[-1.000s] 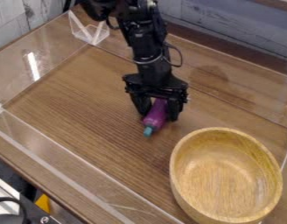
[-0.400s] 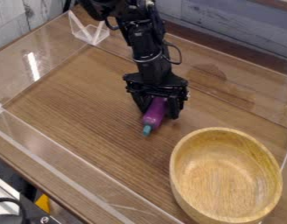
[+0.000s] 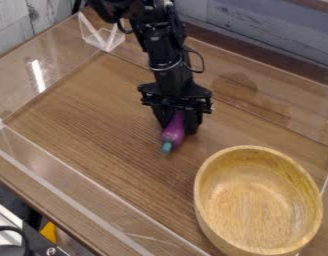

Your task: Put the purple eggplant in the brown bowl

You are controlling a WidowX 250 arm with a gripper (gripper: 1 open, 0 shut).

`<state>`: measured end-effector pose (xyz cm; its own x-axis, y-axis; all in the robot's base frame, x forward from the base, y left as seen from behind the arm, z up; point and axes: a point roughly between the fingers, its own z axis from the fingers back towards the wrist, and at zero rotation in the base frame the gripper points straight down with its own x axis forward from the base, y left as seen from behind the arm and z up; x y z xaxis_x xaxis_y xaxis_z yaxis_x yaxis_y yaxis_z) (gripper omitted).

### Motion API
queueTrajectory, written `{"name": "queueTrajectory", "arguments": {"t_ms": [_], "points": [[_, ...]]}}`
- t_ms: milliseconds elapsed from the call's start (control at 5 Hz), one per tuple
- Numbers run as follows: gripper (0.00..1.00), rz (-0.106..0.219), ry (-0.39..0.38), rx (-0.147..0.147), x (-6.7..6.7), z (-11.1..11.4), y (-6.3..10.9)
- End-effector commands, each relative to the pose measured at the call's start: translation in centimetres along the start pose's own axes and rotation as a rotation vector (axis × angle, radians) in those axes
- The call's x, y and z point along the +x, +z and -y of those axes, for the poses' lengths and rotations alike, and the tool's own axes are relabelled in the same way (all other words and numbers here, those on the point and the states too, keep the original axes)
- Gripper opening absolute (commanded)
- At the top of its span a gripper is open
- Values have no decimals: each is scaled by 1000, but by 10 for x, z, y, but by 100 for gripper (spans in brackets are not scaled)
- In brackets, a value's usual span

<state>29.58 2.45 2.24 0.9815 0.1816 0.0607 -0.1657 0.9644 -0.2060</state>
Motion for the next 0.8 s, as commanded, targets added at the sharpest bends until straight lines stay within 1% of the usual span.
{"name": "queueTrajectory", "arguments": {"t_ms": [0, 400, 600], "points": [[0, 21, 3, 6, 2, 4, 18], [0, 3, 19, 17, -3, 9, 34], [0, 3, 24, 14, -8, 16, 47]]}}
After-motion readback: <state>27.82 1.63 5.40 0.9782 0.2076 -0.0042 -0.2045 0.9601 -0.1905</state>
